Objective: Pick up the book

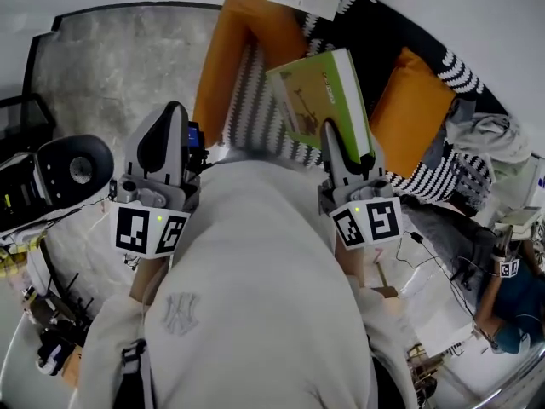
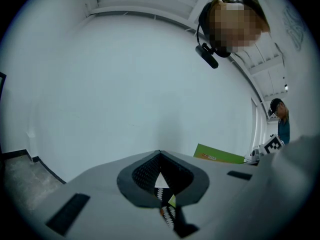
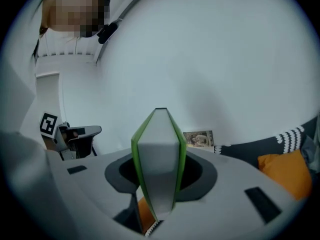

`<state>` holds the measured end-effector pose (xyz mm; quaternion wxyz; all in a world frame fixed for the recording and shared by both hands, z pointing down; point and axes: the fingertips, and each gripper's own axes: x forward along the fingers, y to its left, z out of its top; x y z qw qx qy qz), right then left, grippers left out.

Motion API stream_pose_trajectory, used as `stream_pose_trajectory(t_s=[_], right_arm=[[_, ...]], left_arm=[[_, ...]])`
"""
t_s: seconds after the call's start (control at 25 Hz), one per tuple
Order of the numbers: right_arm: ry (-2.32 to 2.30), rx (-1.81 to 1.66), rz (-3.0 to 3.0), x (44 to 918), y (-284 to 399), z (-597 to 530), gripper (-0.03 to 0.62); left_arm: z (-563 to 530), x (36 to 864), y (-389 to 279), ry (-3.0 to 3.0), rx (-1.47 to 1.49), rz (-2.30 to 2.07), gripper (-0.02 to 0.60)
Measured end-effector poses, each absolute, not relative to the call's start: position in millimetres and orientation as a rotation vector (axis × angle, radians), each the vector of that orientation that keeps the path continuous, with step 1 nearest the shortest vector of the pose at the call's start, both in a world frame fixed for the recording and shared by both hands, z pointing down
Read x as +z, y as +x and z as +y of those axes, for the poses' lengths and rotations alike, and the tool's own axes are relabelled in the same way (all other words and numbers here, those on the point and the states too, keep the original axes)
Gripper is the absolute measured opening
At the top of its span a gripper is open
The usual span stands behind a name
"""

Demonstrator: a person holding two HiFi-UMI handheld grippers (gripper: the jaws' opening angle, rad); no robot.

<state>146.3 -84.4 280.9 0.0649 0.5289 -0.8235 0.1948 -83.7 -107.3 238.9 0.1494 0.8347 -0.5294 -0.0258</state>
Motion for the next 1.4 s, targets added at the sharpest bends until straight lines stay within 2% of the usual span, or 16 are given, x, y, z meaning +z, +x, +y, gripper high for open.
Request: stream_pose_trajectory(t_s=[0.52, 1.4], right_arm=[[1.509, 0.39, -2.467, 260.5, 133.7, -67.8, 0.15], [1.479, 0.424, -2.461, 275.0, 122.2, -63.5, 0.15]], left_arm=[[-103.9, 212.0, -118.2, 2.371, -0.136, -1.666, 0.009], [-103.9, 218.6, -123.4, 2.376, -0.174, -1.649, 0.009]])
